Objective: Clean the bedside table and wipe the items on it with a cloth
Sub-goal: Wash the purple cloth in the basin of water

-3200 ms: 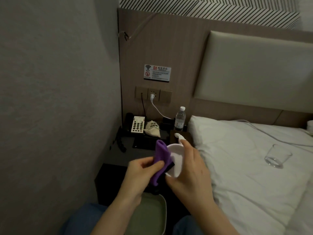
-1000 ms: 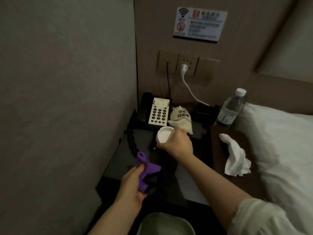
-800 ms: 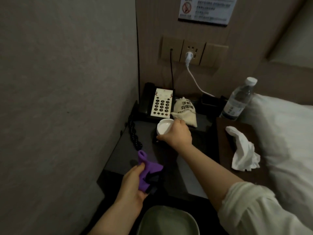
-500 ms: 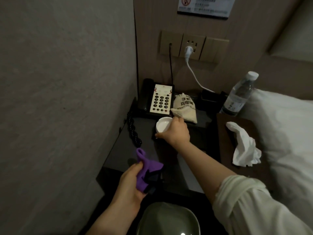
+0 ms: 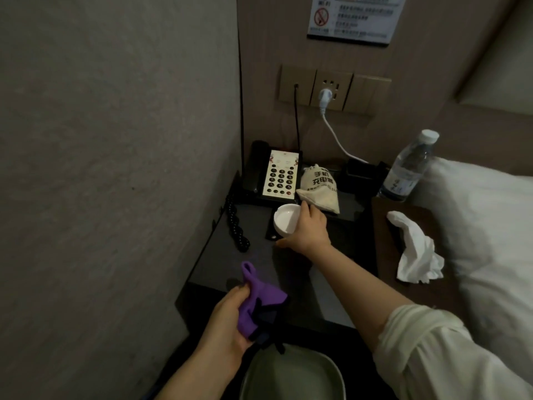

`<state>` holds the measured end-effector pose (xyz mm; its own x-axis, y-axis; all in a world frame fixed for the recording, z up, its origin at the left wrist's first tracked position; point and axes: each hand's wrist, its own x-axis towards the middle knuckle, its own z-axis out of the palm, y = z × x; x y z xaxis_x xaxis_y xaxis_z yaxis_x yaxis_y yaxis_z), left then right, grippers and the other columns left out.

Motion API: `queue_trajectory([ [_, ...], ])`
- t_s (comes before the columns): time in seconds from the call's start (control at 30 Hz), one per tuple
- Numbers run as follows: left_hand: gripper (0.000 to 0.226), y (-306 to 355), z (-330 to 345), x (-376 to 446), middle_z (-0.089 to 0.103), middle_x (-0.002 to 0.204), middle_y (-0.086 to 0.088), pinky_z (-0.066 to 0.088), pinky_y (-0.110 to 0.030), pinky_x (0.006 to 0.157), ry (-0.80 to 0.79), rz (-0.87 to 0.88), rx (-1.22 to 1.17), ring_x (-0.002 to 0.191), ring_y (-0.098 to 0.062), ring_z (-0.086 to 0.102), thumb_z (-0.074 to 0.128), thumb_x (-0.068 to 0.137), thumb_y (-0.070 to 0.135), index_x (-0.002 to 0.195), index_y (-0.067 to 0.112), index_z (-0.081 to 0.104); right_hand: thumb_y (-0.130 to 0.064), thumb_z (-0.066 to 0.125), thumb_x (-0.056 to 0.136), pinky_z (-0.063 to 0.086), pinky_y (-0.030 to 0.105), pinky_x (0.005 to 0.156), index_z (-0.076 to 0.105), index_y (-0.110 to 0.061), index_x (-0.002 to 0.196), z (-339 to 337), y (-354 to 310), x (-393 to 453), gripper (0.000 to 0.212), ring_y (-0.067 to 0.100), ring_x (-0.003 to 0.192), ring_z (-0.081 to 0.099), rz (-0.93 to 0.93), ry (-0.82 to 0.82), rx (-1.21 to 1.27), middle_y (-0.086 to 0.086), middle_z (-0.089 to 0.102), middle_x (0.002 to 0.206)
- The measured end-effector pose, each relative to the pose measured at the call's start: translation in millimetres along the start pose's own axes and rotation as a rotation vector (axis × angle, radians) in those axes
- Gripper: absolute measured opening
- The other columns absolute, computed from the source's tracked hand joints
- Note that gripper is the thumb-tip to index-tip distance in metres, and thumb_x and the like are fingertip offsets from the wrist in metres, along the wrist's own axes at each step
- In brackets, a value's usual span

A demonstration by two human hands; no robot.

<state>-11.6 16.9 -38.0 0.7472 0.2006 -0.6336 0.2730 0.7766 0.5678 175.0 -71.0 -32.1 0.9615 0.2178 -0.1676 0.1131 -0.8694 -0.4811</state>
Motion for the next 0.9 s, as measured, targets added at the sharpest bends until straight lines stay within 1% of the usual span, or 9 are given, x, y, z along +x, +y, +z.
queue_trajectory([
  [0.1, 0.026, 2, 7, -15, 0.075, 0.079, -0.01, 0.051, -0.037, 0.066, -0.022, -0.009, -0.003, 0.075, -0.025, 0.07, 0.046, 0.098, 0.027, 0.094, 0.013, 0.067, -0.034, 0.083, 0.072, 0.021, 0.041, 0.117, 0.012, -0.01, 0.153, -8, 1, -23, 0.11, 0.027, 0.147, 0.009, -0.075, 0.063, 0.037, 0.008, 0.015, 0.159],
  [0.23, 0.043, 8, 21, -44, 0.074, 0.094, -0.016, 0.05, -0.04, 0.074, -0.123, -0.072, -0.071, 0.088, -0.031, 0.07, 0.053, 0.088, 0.047, 0.094, 0.011, 0.076, -0.027, 0.073, 0.082, 0.029, 0.033, 0.112, 0.034, -0.013, 0.147, -16, 3, -73, 0.077, 0.022, 0.138, 0.031, -0.189, 0.145, 0.177, 0.005, 0.035, 0.15],
  [0.3, 0.039, 4, 23, -62, 0.073, 0.098, -0.018, 0.054, -0.039, 0.075, -0.181, -0.054, -0.009, 0.088, -0.03, 0.072, 0.062, 0.081, 0.039, 0.092, 0.006, 0.077, -0.027, 0.071, 0.084, 0.035, 0.027, 0.106, 0.044, -0.015, 0.141, -21, 6, -104, 0.063, 0.015, 0.13, 0.042, -0.218, 0.112, 0.288, 0.001, 0.046, 0.141],
  [0.33, 0.035, -1, 22, -68, 0.072, 0.1, -0.019, 0.056, -0.038, 0.077, -0.171, 0.001, 0.049, 0.09, -0.03, 0.071, 0.066, 0.079, 0.029, 0.101, 0.003, 0.074, -0.028, 0.069, 0.086, 0.037, 0.024, 0.103, 0.049, -0.017, 0.137, -24, 9, -119, 0.056, 0.01, 0.125, 0.047, -0.221, 0.078, 0.351, -0.002, 0.052, 0.134],
  [0.43, 0.039, -13, 25, -87, 0.072, 0.099, -0.019, 0.058, -0.032, 0.071, -0.061, 0.183, 0.198, 0.09, -0.03, 0.071, 0.069, 0.076, 0.002, 0.115, 0.001, 0.063, -0.029, 0.065, 0.09, 0.047, 0.019, 0.089, 0.063, -0.026, 0.116, -37, 20, -165, 0.026, 0.005, 0.106, 0.061, -0.192, -0.069, 0.54, -0.009, 0.067, 0.11],
  [0.5, 0.034, -19, 32, -102, 0.073, 0.1, -0.017, 0.056, -0.034, 0.074, -0.046, 0.231, 0.235, 0.092, -0.029, 0.071, 0.067, 0.082, 0.003, 0.115, 0.006, 0.062, -0.028, 0.067, 0.089, 0.052, 0.019, 0.078, 0.069, -0.028, 0.099, -46, 27, -194, 0.01, 0.005, 0.092, 0.067, -0.169, -0.127, 0.661, -0.008, 0.072, 0.095],
  [0.7, 0.019, -42, 41, -141, 0.073, 0.096, -0.016, 0.058, -0.039, 0.073, -0.089, 0.266, 0.259, 0.084, -0.026, 0.071, 0.054, 0.095, 0.018, 0.108, 0.008, 0.065, -0.005, 0.072, 0.083, 0.057, 0.033, 0.083, 0.06, -0.024, 0.109, -57, 57, -261, 0.033, 0.017, 0.095, 0.068, -0.071, -0.031, 0.839, 0.005, 0.069, 0.104],
  [0.77, 0.018, -47, 39, -152, 0.074, 0.088, -0.014, 0.057, -0.042, 0.077, -0.085, 0.328, 0.365, 0.08, -0.025, 0.071, 0.055, 0.095, 0.018, 0.1, 0.008, 0.07, -0.013, 0.075, 0.082, 0.055, 0.027, 0.083, 0.062, -0.024, 0.113, -57, 60, -276, 0.035, 0.015, 0.101, 0.067, -0.082, -0.081, 0.948, 0.0, 0.07, 0.109],
  [0.9, 0.017, -49, 40, -166, 0.072, 0.083, -0.023, 0.054, -0.048, 0.078, -0.095, 0.503, 0.542, 0.076, -0.026, 0.066, 0.062, 0.091, 0.014, 0.084, 0.004, 0.074, -0.051, 0.072, 0.072, 0.049, 0.022, 0.079, 0.07, -0.028, 0.112, -54, 55, -296, 0.045, 0.009, 0.103, 0.068, 0.027, -0.378, 1.163, -0.004, 0.073, 0.111],
])
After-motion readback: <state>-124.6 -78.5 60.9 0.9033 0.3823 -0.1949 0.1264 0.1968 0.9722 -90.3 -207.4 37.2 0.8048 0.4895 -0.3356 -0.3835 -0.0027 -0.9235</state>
